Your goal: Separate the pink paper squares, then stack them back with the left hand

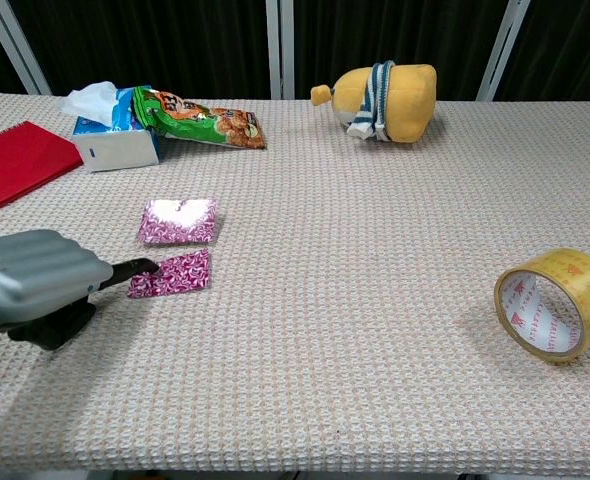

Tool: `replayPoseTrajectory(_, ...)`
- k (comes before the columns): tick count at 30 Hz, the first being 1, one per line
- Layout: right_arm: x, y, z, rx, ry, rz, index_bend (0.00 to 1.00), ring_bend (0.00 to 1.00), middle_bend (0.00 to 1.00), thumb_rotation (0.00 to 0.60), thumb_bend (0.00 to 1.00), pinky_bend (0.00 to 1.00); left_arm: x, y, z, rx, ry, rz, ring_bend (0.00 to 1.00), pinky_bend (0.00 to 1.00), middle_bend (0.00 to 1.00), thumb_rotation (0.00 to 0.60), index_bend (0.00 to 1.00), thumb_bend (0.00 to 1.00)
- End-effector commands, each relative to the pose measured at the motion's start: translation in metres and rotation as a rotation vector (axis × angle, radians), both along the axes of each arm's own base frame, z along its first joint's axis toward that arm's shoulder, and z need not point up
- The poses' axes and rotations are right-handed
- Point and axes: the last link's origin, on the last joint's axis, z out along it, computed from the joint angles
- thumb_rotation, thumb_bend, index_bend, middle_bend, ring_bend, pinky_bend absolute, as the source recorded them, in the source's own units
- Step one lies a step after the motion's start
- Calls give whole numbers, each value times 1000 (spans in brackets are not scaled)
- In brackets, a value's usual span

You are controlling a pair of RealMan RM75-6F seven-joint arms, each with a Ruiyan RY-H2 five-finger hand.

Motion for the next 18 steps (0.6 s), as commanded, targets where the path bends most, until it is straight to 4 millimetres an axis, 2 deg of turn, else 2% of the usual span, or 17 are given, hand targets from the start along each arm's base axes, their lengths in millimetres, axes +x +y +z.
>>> replayPoseTrajectory(1, 1, 0, -1, 4, -4, 0, 0, 0, 0, 600, 513, 0, 1, -13, 1, -22, -11, -17, 812, 843, 855, 600, 22, 695)
replayPoseTrajectory(5, 2, 0, -3, 10, -1, 4, 0, 0, 0, 600, 512, 0, 6, -22, 0, -26, -34, -48, 812, 843, 855, 600, 22, 695)
replayPoseTrajectory(8, 2, 1, -2, 9, -1, 4, 0, 0, 0, 600, 513, 0, 9, -21, 2, -7, -49, -63, 812, 843, 855, 600, 22, 695)
replayPoseTrajectory(18, 0, 1, -1, 8, -1, -1, 0, 0, 0, 600, 513, 0, 19, 11, 27, 165, -104, -91, 812, 843, 854, 600, 22, 695)
